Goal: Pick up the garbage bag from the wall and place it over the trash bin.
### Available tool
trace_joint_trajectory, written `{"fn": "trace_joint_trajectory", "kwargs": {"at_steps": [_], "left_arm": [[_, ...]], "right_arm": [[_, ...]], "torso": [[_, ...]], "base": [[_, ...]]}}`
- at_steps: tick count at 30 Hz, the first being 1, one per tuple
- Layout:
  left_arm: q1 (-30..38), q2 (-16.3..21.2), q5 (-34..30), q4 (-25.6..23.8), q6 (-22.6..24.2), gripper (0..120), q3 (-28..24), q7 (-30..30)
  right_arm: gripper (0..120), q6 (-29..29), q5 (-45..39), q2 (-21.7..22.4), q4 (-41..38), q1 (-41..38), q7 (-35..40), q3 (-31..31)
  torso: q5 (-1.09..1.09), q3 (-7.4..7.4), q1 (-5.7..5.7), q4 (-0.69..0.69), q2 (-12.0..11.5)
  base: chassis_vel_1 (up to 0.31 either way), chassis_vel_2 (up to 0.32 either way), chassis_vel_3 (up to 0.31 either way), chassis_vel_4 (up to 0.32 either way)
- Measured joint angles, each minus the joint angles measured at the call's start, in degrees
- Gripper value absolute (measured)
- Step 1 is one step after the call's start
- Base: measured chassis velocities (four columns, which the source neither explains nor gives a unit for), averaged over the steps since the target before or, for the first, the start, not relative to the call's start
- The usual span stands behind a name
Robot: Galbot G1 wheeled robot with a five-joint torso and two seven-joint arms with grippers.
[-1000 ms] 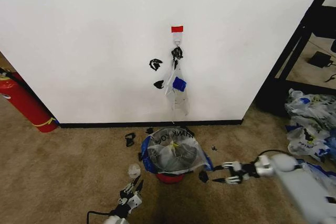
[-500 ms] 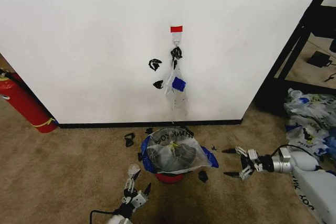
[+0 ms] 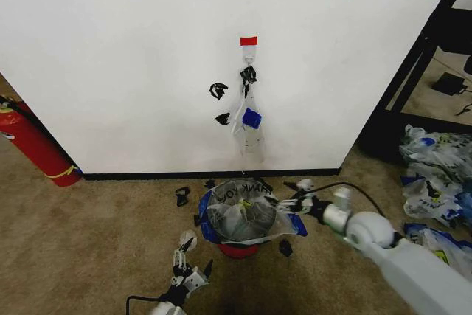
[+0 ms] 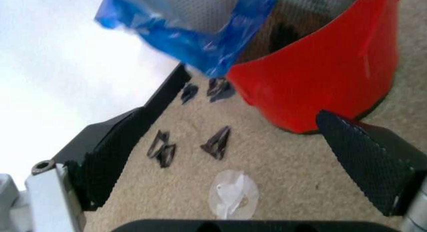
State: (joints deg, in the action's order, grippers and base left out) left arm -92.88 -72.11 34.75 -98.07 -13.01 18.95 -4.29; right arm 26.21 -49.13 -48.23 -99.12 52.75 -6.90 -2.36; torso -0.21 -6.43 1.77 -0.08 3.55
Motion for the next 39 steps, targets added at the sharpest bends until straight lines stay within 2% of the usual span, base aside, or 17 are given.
{"fn": "trace_joint_trajectory", "kwargs": {"at_steps": [4, 5, 8, 11, 15, 18, 21, 27, 28, 30, 32, 34, 36, 39], "left_arm": [[0.0, 0.4, -0.7, 0.8, -0.6, 100, 0.4, -1.0], [0.0, 0.4, -0.7, 0.8, -0.6, 100, 0.4, -1.0], [0.2, 0.4, -0.9, 1.2, -0.8, 100, 0.4, -1.4], [0.4, 0.1, -0.9, 1.5, -0.9, 100, 0.0, -1.4], [0.6, -0.1, -0.9, 1.7, -0.9, 100, -0.3, -1.5], [0.8, -0.2, -0.8, 1.6, -0.9, 100, -0.3, -1.5], [0.8, -0.2, -0.9, 1.3, -0.9, 100, -0.2, -1.6], [0.8, -0.2, -1.6, -0.1, -0.9, 100, 0.1, -2.3], [0.8, -0.2, -1.6, -0.1, -0.9, 100, 0.1, -2.3], [0.6, -0.2, -1.7, -0.6, -1.0, 100, 0.3, -2.5], [0.2, -0.2, -1.9, -1.7, -1.1, 100, 0.8, -3.0], [-0.2, -0.1, -1.9, -3.0, -0.8, 100, 1.4, -3.9], [-0.4, 0.0, -1.8, -3.5, -0.3, 100, 1.7, -4.6], [-0.7, 0.3, -1.6, -5.2, 2.5, 100, 2.3, -7.9]], "right_arm": [[100, 11.0, -6.0, -2.4, -1.7, -1.9, 8.9, -0.6], [100, 11.0, -6.0, -2.4, -1.7, -1.9, 8.9, -0.6], [100, 15.7, -8.7, -3.2, -2.6, -2.1, 12.3, -0.1], [100, 16.3, -10.2, -4.0, -2.0, -2.0, 13.4, 0.2], [99, 16.3, -11.1, -5.5, -0.9, -1.5, 14.9, 0.7], [87, 15.7, -11.9, -6.9, -0.2, -0.8, 17.2, 0.9], [80, 15.4, -12.2, -7.3, -0.2, -0.5, 18.1, 0.9], [55, 12.5, -13.3, -8.3, -2.6, 0.6, 24.3, 0.4], [55, 12.5, -13.3, -8.3, -2.6, 0.6, 24.3, 0.4], [48, 10.7, -13.2, -8.2, -4.0, 0.9, 26.0, 0.0], [36, 7.1, -11.7, -8.1, -5.6, 1.3, 27.8, -0.9], [30, 3.1, -9.8, -8.0, -6.0, 1.6, 28.1, -1.7], [28, 2.1, -9.4, -8.0, -6.0, 1.8, 28.3, -1.8], [13, 0.8, -9.0, -8.1, -5.5, 2.3, 30.0, -1.9]], "torso": [[-0.02, 0.00, 0.00, 0.01, 0.0], [-0.02, 0.00, 0.00, 0.01, 0.0], [-0.02, 0.00, 0.00, -0.01, 0.0], [-0.03, 0.00, 0.00, -0.02, 0.0], [-0.01, 0.00, 0.00, -0.01, 0.0], [-0.01, 0.00, 0.00, -0.01, 0.0], [-0.02, 0.00, 0.00, -0.01, 0.0], [-0.01, 0.00, 0.00, 0.00, 0.0], [-0.01, 0.00, 0.00, 0.00, 0.0], [-0.02, 0.00, 0.00, -0.01, 0.0], [-0.02, 0.00, 0.00, 0.00, 0.0], [-0.02, 0.00, 0.00, 0.00, 0.0], [-0.01, 0.00, 0.00, -0.01, 0.0], [-0.02, 0.00, 0.00, 0.00, 0.0]], "base": [[0.000, 0.000, 0.000, 0.000], [0.000, 0.000, 0.000, 0.000], [0.000, 0.000, 0.000, 0.000], [0.000, 0.000, 0.000, 0.000], [0.000, 0.000, 0.000, 0.000], [0.000, 0.000, 0.000, 0.000], [0.000, 0.000, 0.000, 0.000], [0.000, 0.000, 0.000, 0.000], [0.000, 0.000, 0.000, 0.000], [0.000, 0.000, 0.000, 0.000], [0.000, 0.000, 0.000, 0.000], [0.000, 0.000, 0.000, 0.000], [0.000, 0.000, 0.000, 0.000], [0.000, 0.000, 0.000, 0.000]]}}
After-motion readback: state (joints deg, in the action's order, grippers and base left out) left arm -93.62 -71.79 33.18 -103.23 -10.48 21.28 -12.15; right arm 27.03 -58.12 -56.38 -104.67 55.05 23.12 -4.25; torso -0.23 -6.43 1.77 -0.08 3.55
